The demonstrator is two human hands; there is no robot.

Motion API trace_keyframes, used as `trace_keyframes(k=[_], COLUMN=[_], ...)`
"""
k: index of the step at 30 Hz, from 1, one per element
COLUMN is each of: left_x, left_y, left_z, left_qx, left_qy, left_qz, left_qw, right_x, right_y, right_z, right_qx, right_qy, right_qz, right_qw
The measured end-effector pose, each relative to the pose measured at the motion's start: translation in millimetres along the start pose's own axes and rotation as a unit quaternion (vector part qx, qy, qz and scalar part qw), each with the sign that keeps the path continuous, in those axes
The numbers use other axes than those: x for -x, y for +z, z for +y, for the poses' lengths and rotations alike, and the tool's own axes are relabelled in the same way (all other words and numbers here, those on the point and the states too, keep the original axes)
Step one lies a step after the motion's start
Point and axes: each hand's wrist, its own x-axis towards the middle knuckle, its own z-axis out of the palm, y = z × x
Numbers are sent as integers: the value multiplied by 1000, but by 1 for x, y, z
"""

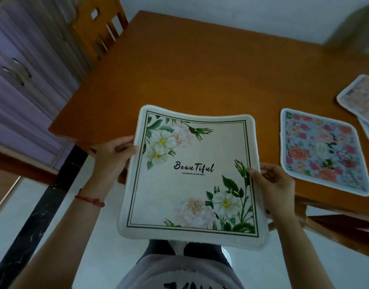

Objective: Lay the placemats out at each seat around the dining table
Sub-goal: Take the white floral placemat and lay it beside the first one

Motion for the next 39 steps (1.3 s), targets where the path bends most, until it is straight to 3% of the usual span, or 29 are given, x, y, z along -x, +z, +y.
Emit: trace_keyframes(k=[21,39], left_x=[-111,-224], left_y=[72,110], left_z=[31,8], left_qx=[-52,-94], left_qy=[-11,-38], left_qz=[27,-35], left_qw=[998,994], right_x=[-138,-210], right_y=[15,57], right_z=[-1,26], right_qx=[-20,24], right_qy=[26,81], right_qz=[-11,29], right_qw=[999,996])
